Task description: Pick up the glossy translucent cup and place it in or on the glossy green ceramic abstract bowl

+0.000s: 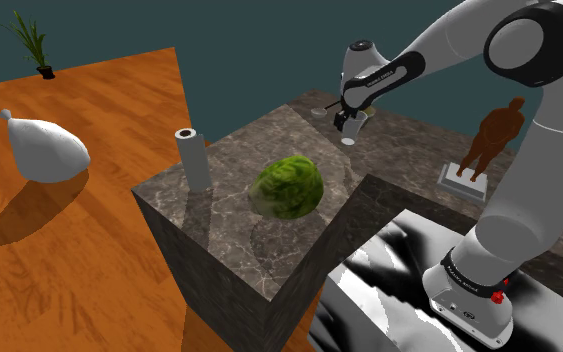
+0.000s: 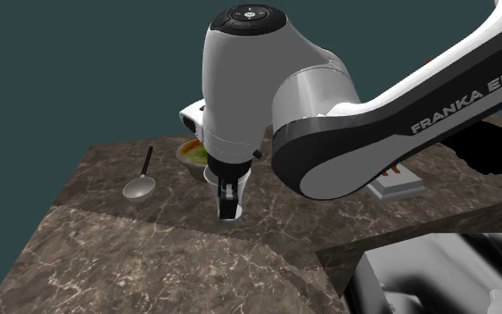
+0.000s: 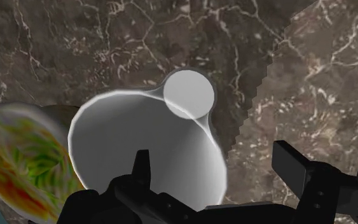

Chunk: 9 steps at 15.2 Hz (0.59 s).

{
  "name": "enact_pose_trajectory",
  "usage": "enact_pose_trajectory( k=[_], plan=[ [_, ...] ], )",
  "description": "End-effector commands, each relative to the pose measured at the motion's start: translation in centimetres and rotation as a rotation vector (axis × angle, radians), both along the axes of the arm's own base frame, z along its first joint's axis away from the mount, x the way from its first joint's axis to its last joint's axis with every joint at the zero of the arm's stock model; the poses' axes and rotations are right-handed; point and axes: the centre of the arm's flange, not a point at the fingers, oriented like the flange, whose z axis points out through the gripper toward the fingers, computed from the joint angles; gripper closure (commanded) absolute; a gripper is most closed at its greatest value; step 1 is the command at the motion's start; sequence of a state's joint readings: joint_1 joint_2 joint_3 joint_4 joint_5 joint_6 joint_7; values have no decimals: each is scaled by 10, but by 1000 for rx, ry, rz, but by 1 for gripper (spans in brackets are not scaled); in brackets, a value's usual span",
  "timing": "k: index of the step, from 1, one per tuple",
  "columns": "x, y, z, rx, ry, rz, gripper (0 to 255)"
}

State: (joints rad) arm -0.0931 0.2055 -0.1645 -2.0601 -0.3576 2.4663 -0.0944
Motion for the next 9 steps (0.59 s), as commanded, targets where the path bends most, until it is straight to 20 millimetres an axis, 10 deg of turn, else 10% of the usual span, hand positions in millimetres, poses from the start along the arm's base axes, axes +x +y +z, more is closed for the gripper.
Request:
enact_pose_trajectory(
  k=[1, 5, 6, 9],
  plan=[
    [0, 0, -1, 0, 0, 0, 0],
    [0, 0, 0, 0, 0, 0, 0],
    [0, 0, 0, 0, 0, 0, 255],
    [0, 0, 0, 0, 0, 0, 255]
  ],
)
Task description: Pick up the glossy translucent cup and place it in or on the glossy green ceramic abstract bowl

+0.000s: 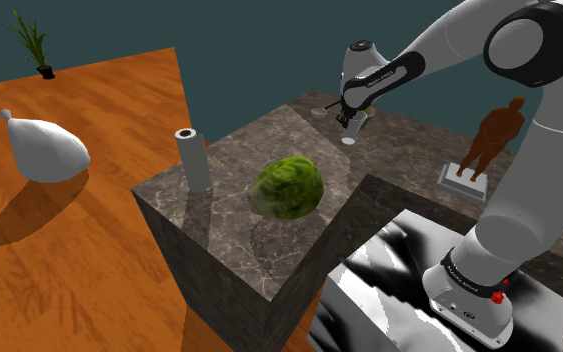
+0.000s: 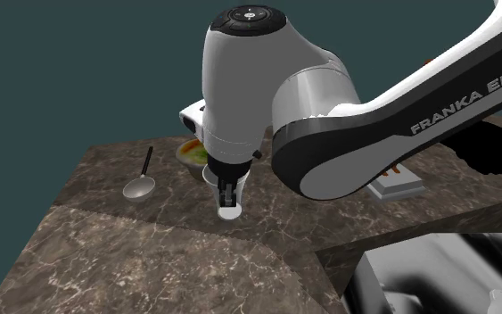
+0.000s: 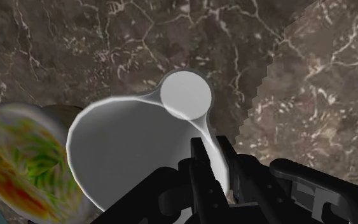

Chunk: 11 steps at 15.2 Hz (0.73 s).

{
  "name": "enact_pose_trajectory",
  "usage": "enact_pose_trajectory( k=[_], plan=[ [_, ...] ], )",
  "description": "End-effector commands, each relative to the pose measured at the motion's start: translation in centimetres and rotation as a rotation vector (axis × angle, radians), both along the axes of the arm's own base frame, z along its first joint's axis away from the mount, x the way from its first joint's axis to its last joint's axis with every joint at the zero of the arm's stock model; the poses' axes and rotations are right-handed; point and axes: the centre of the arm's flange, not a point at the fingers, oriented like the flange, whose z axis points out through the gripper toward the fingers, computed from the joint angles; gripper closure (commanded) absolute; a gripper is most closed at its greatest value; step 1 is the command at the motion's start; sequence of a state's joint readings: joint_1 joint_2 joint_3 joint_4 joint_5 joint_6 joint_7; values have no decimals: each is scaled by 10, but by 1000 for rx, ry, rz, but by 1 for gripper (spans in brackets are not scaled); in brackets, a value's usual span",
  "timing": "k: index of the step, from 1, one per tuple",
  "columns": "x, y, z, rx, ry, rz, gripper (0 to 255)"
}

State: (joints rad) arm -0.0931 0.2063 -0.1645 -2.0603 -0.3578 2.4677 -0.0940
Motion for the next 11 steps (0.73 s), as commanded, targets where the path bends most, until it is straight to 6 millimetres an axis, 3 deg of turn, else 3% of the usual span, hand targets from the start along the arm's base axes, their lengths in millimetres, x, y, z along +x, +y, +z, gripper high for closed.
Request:
enact_pose_trajectory(
  k=[1, 6, 11],
  plan=[
    [0, 0, 0, 0, 0, 0, 255],
    [0, 0, 0, 0, 0, 0, 255],
    [0, 0, 26, 0, 0, 0, 255]
  ],
)
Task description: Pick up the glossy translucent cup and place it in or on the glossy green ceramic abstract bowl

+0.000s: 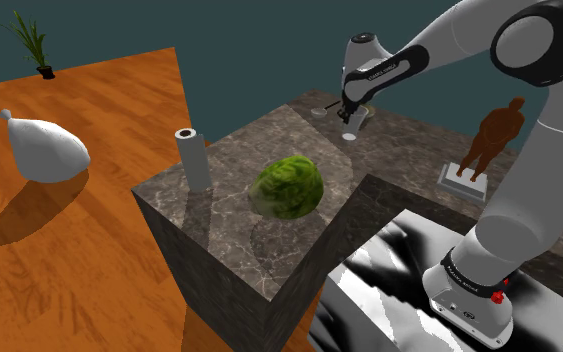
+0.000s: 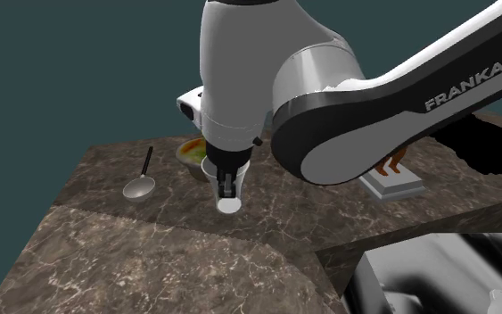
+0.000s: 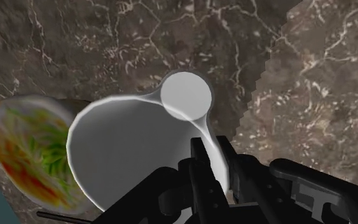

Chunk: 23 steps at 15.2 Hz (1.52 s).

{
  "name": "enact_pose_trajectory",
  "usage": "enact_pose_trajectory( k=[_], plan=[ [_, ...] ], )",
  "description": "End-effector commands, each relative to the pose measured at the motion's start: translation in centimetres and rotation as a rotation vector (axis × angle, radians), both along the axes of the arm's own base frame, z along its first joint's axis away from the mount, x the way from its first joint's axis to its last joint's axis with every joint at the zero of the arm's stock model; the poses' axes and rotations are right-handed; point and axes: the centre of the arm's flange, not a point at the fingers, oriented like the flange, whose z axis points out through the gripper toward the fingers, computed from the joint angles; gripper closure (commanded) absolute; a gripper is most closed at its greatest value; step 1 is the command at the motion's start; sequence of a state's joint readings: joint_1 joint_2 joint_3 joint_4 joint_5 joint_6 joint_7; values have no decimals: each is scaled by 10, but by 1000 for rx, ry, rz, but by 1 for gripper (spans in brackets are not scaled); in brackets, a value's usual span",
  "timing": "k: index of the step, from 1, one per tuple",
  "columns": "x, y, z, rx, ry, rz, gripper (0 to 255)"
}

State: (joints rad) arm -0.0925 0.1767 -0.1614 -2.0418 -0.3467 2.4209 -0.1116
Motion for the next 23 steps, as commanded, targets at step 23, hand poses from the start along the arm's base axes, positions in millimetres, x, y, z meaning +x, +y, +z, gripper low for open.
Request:
enact_pose_trajectory(
  k=[23],
  plan=[
    [0, 0, 126, 0, 0, 0, 255]
  ],
)
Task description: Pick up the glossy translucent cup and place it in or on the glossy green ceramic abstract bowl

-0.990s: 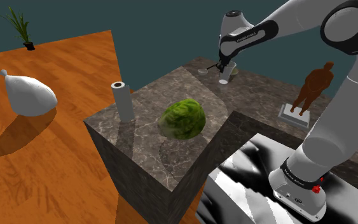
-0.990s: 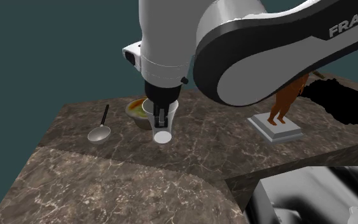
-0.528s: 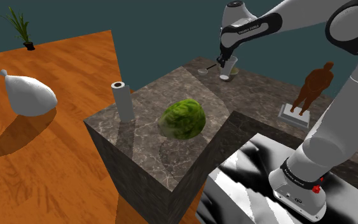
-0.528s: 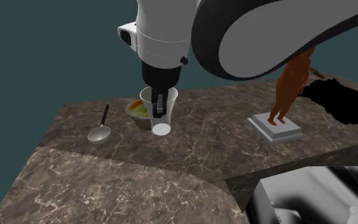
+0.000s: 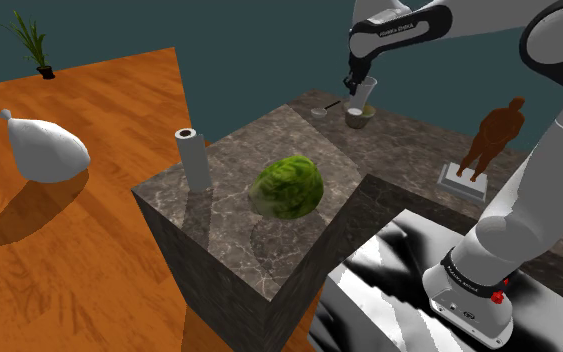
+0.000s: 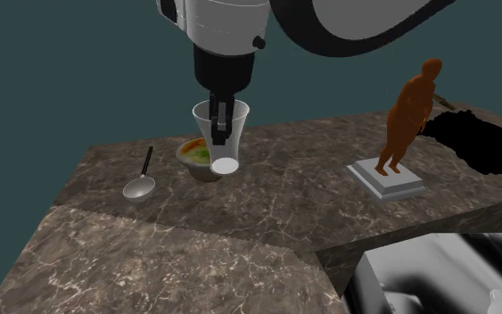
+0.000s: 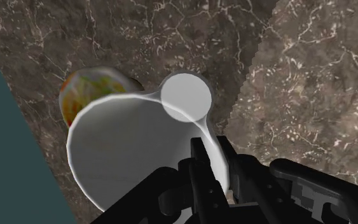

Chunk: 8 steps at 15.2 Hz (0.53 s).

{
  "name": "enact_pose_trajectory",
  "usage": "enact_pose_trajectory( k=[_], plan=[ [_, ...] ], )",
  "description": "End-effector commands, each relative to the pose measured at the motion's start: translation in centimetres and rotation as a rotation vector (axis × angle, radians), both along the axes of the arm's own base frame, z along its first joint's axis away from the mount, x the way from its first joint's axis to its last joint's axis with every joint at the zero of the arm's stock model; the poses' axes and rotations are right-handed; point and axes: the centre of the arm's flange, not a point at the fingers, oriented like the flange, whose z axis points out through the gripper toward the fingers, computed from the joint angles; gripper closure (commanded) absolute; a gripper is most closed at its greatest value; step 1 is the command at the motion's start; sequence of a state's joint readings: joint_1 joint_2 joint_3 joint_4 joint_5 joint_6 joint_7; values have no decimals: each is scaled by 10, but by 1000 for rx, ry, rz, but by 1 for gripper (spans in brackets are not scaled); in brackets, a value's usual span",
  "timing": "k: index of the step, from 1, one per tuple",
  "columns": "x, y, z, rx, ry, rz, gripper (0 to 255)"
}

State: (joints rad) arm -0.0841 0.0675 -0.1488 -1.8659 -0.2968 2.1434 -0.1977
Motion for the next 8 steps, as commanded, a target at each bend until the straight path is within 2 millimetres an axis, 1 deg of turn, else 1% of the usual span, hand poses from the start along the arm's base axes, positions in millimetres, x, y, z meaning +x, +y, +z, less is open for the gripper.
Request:
enact_pose_trajectory(
  k=[1, 4, 5, 8],
  plan=[
    [-1, -1, 10, 0, 0, 0, 255],
    [-1, -1, 26, 0, 0, 0, 255],
    [-1, -1, 28, 0, 0, 0, 255],
    [17, -35, 38, 0, 0, 0, 255]
  ],
)
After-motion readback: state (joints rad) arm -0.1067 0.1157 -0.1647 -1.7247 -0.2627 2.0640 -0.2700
